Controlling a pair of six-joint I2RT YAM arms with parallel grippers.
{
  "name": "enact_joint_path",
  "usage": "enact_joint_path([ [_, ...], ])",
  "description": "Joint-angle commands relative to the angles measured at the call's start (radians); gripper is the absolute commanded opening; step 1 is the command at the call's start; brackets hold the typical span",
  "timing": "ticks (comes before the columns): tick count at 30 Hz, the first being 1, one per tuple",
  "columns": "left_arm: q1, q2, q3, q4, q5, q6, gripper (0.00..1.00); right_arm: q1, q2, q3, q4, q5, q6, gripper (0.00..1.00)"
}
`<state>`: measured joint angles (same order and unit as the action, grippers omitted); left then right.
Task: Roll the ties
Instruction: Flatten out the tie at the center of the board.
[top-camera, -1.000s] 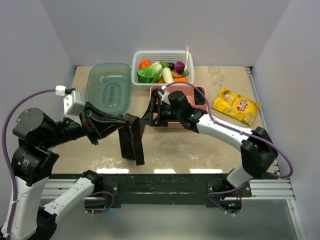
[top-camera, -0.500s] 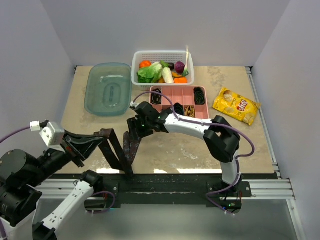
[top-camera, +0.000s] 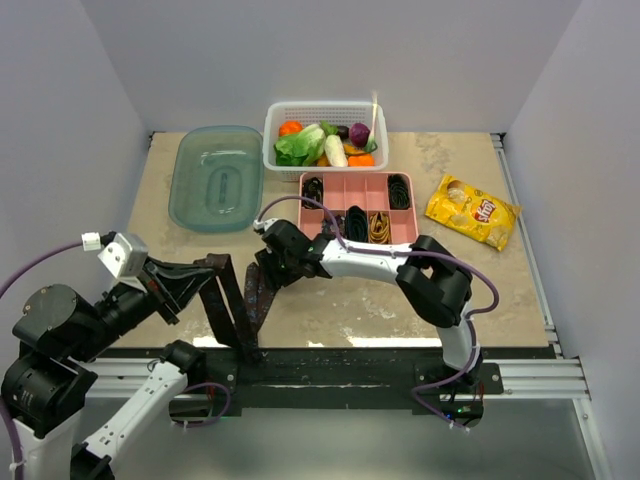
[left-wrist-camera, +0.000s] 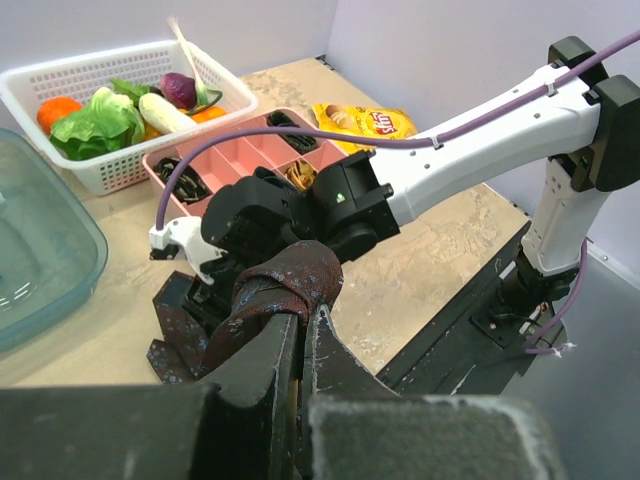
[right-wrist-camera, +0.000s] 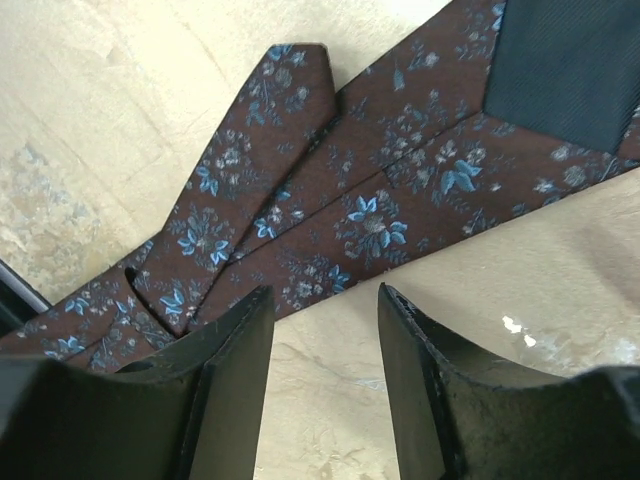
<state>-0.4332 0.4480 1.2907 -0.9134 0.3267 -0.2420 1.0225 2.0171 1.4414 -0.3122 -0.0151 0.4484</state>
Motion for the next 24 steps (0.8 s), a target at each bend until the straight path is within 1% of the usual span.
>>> enact_joint_path([
  [1,-0.001,0.024,-0.008,0.074,0.011,0.029,0.0,0.001,-0.095,-0.033,0.123,0.072,-0.031,0.49],
  [2,-0.001,0.026,-0.011,0.079,0.011,0.03,0.0,0.001,-0.093,-0.036,0.14,0.075,-0.036,0.48],
  [4,-0.001,0.027,-0.014,0.088,0.011,0.03,0.0,0.001,-0.057,-0.001,0.144,0.075,-0.056,0.4],
  [6,-0.001,0.032,-0.022,0.091,0.012,0.033,0.0,0.001,-0.009,0.025,0.137,0.079,-0.063,0.37],
  [8,-0.001,0.035,-0.027,0.097,0.017,0.035,0.0,0.001,0.012,0.04,0.146,0.102,-0.065,0.29],
  [9,-0.001,0.035,-0.027,0.1,0.018,0.036,0.0,0.001,0.02,0.037,0.154,0.106,-0.063,0.25],
  [10,-0.001,0.034,-0.03,0.103,0.02,0.036,0.0,0.001,0.034,0.028,0.182,0.107,-0.063,0.18],
  [12,-0.001,0.037,-0.033,0.108,0.021,0.035,0.0,0.001,0.063,0.034,0.188,0.118,-0.057,0.08],
  [13,-0.001,0.038,-0.037,0.116,0.025,0.036,0.0,0.001,0.098,0.051,0.177,0.119,-0.053,0.0],
  [18,-0.001,0.041,-0.041,0.13,0.044,0.035,0.0,0.001,0.158,0.067,0.092,0.133,-0.033,0.0],
  [23,-0.001,0.041,-0.027,0.123,0.034,0.044,0.0,0.001,0.095,-0.018,0.019,0.135,-0.019,0.0],
  [24,-0.001,0.04,-0.025,0.122,0.029,0.046,0.0,0.001,0.083,-0.036,-0.017,0.126,-0.011,0.0],
])
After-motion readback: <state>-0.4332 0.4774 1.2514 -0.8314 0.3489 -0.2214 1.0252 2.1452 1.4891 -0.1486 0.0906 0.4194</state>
